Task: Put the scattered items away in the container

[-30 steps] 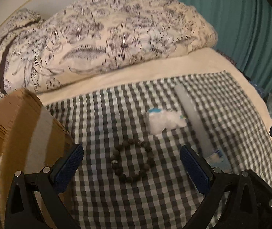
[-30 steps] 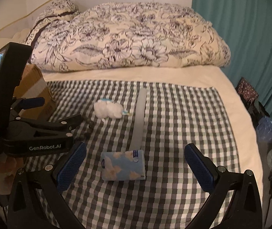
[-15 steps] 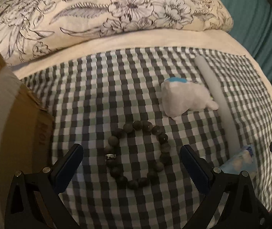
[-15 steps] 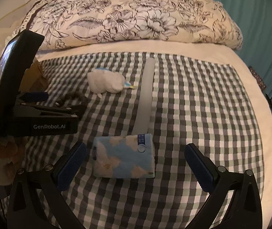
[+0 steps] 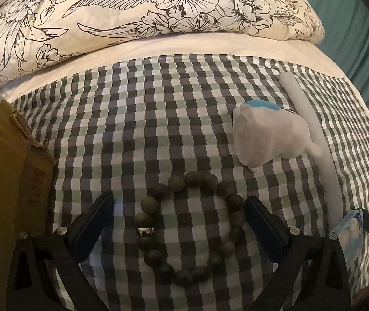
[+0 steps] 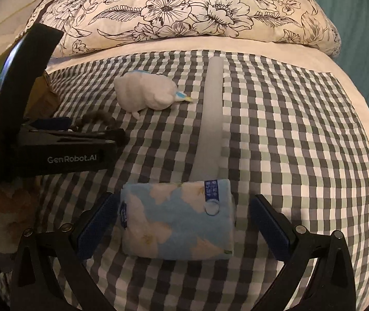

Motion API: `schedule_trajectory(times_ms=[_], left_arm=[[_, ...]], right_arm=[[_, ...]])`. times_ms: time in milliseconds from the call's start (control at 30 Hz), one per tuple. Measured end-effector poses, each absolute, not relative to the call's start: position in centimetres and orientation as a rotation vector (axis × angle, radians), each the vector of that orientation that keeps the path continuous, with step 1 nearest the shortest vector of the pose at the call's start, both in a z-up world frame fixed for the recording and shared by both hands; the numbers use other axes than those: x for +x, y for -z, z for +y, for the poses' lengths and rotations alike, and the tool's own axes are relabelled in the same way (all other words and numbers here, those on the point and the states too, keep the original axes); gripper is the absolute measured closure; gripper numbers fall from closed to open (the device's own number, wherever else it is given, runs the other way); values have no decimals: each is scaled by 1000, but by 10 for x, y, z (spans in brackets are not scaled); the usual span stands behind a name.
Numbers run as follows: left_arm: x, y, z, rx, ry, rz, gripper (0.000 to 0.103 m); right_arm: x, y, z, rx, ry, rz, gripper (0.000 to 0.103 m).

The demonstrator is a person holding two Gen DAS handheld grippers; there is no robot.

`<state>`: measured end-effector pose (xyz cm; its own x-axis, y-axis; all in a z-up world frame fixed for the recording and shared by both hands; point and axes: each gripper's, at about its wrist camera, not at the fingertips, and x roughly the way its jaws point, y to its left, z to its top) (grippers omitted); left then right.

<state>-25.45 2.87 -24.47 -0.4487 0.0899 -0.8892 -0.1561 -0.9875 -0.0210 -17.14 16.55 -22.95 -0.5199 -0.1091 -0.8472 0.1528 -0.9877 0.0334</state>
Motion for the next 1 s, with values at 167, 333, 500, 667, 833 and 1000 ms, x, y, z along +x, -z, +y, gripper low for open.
schedule_trajectory(times_ms=[167,333,500,667,833,1000], left_arm=[[-258,243,29,-1554,-2547,94,14],[-252,232,34,-1530,-2522,113,72],[-242,225,42,-1524,-2515,172,80],[-224,216,47,-1501,-2531,197,80],[-213,198,45,-1441,-2561,209,80],[-199,182,41,-1392,-2593,238,92]], right_arm=[[-171,230,164,1462,2611,66,25],[-166,226,166,1460,2606,59,31],[-154,216,170,1437,2630,39,32],[-146,197,176,1389,2669,22,32],[-139,178,180,1340,2713,26,32],[-132,159,182,1293,2765,31,32]])
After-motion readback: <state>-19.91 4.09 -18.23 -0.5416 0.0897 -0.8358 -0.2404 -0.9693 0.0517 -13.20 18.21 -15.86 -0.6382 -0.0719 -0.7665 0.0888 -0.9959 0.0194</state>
